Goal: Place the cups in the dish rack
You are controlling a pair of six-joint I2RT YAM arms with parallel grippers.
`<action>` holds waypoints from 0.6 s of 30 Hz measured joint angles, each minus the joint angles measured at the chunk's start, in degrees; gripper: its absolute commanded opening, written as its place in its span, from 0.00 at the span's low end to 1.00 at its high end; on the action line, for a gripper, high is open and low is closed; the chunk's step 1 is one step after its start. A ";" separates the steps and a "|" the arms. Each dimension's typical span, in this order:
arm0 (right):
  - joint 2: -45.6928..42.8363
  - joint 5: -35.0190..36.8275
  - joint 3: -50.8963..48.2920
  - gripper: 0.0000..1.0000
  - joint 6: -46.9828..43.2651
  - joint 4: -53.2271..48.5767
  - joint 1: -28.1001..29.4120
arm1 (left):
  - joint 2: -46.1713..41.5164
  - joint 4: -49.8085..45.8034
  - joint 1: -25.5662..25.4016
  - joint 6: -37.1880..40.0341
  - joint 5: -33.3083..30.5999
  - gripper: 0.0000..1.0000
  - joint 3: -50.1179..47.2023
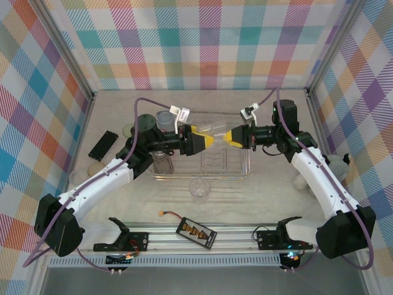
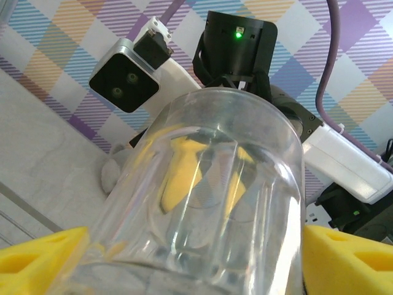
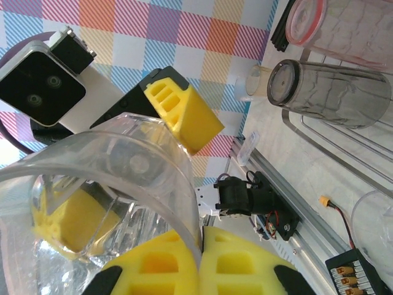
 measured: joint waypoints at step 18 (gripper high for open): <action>-0.94 34.97 3.98 0.60 -13.79 -26.56 -5.11 | 2.54 -43.10 -1.09 11.58 -28.24 0.34 15.28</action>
